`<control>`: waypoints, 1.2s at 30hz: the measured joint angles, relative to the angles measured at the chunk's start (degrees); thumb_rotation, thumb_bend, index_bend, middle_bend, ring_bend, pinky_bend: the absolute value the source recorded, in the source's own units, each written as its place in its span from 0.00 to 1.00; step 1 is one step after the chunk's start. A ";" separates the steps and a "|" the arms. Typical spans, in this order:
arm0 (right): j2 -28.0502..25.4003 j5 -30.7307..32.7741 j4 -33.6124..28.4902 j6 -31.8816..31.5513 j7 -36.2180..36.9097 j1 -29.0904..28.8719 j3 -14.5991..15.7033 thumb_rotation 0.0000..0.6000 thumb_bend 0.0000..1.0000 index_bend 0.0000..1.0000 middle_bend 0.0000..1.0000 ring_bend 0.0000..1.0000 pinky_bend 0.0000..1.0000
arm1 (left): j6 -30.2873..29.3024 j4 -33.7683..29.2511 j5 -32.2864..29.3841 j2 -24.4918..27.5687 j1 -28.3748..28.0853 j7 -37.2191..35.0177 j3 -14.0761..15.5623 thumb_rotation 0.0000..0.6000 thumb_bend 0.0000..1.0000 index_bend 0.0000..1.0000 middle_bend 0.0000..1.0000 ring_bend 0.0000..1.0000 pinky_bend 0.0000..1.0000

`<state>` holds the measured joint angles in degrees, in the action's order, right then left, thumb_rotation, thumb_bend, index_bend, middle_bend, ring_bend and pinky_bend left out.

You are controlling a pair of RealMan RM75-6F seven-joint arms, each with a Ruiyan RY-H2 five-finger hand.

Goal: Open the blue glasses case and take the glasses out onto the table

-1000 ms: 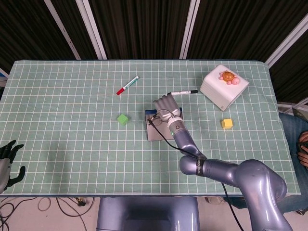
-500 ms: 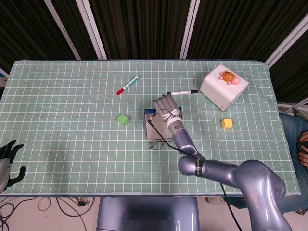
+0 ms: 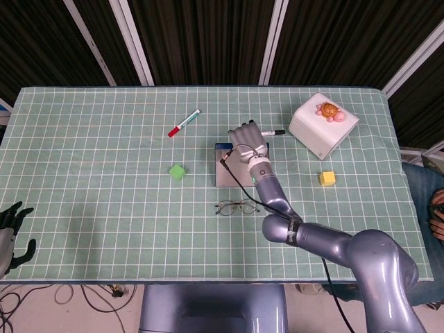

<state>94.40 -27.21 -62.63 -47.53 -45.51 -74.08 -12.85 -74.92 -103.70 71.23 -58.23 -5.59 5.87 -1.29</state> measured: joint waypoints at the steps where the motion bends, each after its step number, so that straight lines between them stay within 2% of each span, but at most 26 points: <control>1: -0.70 -0.16 0.03 0.45 0.17 0.22 -0.04 1.00 0.50 0.51 0.47 0.37 0.30 | 0.04 -0.01 -0.04 0.00 -0.01 0.03 0.01 1.00 0.47 0.12 0.00 0.00 0.05; 6: -3.77 -0.88 -0.12 1.80 0.73 1.37 0.19 1.00 0.50 0.51 0.47 0.37 0.30 | -0.11 -0.01 -0.04 -0.04 0.00 0.12 -0.03 1.00 0.47 0.12 0.00 0.00 0.05; 14: -8.35 -3.27 -1.47 3.34 1.67 4.86 3.08 1.00 0.50 0.51 0.47 0.37 0.30 | -0.50 0.01 0.13 -0.14 0.13 0.41 0.00 1.00 0.47 0.12 0.00 0.00 0.05; 25: -9.85 -4.08 -0.39 6.63 4.65 8.19 5.41 1.00 0.50 0.51 0.46 0.37 0.30 | -0.95 -0.11 -0.45 -0.33 0.35 1.18 -0.07 1.00 0.47 0.12 0.00 0.00 0.05; 28: -9.59 -4.53 0.73 7.78 5.79 8.84 5.83 1.00 0.45 0.50 0.41 0.36 0.30 | -1.04 -0.14 -0.59 -0.39 0.37 1.42 -0.12 1.00 0.47 0.12 0.00 0.00 0.05; 33: -9.04 -4.74 2.15 9.98 6.54 9.37 6.62 1.00 0.31 0.31 0.24 0.26 0.28 | -1.10 -0.15 -0.78 -0.47 0.42 1.71 -0.11 1.00 0.47 0.12 0.00 0.00 0.05; 36: -8.82 -3.93 2.66 11.35 6.71 9.38 6.99 1.00 0.27 0.26 0.17 0.21 0.26 | -1.11 -0.16 -0.87 -0.48 0.44 1.79 -0.13 1.00 0.47 0.12 0.00 0.00 0.05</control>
<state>85.58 -31.14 -59.96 -36.18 -38.80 -64.70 -5.86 -76.03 -103.86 70.35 -58.71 -5.15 7.66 -1.42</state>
